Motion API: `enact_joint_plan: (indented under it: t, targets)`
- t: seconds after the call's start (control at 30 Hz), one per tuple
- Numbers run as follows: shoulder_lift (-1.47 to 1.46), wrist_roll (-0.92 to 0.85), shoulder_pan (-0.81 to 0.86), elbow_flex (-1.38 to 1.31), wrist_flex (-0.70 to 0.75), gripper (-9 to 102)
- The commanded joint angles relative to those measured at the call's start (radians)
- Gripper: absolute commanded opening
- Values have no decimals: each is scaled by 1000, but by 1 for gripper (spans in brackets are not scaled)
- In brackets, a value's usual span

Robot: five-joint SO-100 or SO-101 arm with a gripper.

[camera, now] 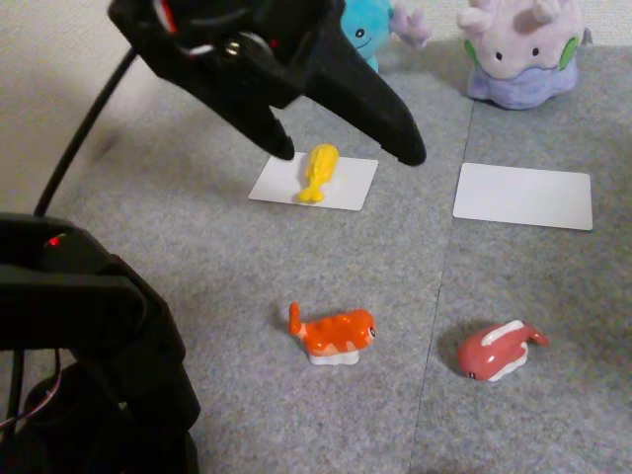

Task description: Wooper wants to eat egg sudhi, and Goomy wants to eat shrimp sushi

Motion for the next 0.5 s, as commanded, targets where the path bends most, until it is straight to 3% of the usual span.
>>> enact_joint_plan:
  t: [0.0,0.3,0.47]
  targets:
    - [-104,-166,-14,-8,-17,38]
    - [-391,-764,-5,-8,44,38]
    - [-396,-822,69,-8,55,38]
